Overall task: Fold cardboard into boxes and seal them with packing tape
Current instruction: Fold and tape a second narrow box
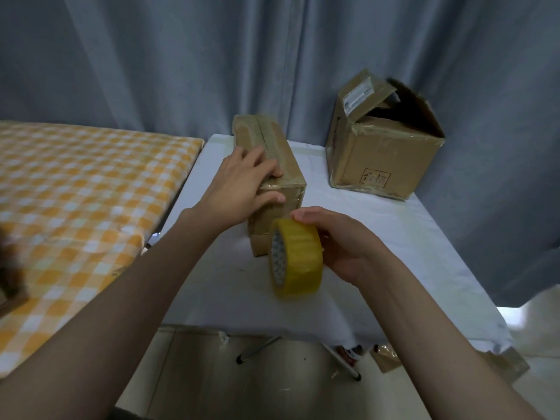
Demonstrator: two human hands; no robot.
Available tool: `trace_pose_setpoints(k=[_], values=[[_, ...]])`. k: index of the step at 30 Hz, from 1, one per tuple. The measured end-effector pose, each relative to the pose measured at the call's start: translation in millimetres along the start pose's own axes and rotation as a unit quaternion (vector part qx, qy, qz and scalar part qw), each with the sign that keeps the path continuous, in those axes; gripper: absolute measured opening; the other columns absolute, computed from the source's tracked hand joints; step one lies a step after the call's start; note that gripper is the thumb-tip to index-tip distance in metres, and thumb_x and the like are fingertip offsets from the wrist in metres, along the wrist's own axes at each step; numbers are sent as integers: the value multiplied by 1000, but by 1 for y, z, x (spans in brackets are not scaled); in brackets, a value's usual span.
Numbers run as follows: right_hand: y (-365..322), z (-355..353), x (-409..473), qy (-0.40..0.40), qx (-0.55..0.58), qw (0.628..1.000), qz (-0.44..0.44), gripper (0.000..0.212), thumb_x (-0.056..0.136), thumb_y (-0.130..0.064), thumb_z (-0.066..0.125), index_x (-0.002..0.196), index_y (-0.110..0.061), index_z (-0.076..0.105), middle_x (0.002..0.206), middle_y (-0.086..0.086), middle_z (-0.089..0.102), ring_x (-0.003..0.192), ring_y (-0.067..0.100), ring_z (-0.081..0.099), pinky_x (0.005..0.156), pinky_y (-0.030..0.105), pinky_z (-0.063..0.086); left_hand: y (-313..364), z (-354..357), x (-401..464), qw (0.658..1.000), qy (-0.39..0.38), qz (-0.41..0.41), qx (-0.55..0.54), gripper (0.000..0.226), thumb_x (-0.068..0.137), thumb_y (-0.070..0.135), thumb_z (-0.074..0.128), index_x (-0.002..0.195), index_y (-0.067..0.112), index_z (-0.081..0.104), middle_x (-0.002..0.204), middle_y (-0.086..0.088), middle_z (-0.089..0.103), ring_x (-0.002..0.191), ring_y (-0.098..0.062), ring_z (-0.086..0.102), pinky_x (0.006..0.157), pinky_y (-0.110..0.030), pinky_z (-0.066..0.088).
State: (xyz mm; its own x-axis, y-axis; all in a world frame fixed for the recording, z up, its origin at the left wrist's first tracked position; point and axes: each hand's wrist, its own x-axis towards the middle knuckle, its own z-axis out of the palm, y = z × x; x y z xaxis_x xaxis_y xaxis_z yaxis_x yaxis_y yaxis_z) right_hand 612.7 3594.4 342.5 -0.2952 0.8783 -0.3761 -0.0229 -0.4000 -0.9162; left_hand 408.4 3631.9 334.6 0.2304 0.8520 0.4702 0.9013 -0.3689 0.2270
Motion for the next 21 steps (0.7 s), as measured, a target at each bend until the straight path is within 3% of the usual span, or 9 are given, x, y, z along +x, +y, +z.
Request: trace_pose_setpoints(k=[3,8,11,13,16,18,21], values=[[3,-9,-6,-10,11,1000,-27,6,87,-17,71,90,-18,77,75,-4,71,64,7,66,55,21,53,-1,8,-5,999,36,14,-27,46,88,49,64,121,17,61,120,-3,49,111,-20,39,96,-36,38],[5,-16,-11,-18,-12,998,-65,7,89,-19,70,94,-17,75,85,-1,72,77,12,67,78,37,47,-1,7,-5,997,42,1,-62,55,83,62,62,121,22,59,124,4,47,111,-10,33,98,-31,36],[6,-17,-14,-12,-23,996,-87,6,89,-21,70,93,-18,73,87,1,70,75,16,64,79,42,38,2,4,-7,995,39,-17,-85,55,91,57,56,135,25,49,131,4,49,116,-13,39,102,-37,40],[8,-18,-15,-5,-30,994,-100,4,91,-22,70,90,-19,73,92,4,68,68,13,67,76,42,41,8,-5,-9,992,43,-28,-117,60,90,56,58,140,25,45,135,3,50,122,-14,43,104,-38,41],[9,-21,-17,2,-53,992,-112,9,93,-22,68,85,-22,72,102,10,59,70,14,67,72,39,46,31,-19,-14,991,81,6,-107,52,87,60,56,121,23,65,123,4,56,116,-14,49,101,-36,43],[9,-20,-19,-6,-66,990,-123,14,94,-20,66,82,-24,72,101,12,55,79,22,63,74,40,46,52,-25,-25,986,51,16,-159,41,84,59,61,104,26,75,105,8,62,102,-10,56,91,-34,49],[14,-15,-22,-16,-81,985,-149,15,95,-15,65,84,-23,72,101,21,58,90,30,59,77,42,45,71,-25,-38,987,-7,4,-163,30,79,44,76,100,23,78,93,8,66,88,-8,58,82,-33,53]])
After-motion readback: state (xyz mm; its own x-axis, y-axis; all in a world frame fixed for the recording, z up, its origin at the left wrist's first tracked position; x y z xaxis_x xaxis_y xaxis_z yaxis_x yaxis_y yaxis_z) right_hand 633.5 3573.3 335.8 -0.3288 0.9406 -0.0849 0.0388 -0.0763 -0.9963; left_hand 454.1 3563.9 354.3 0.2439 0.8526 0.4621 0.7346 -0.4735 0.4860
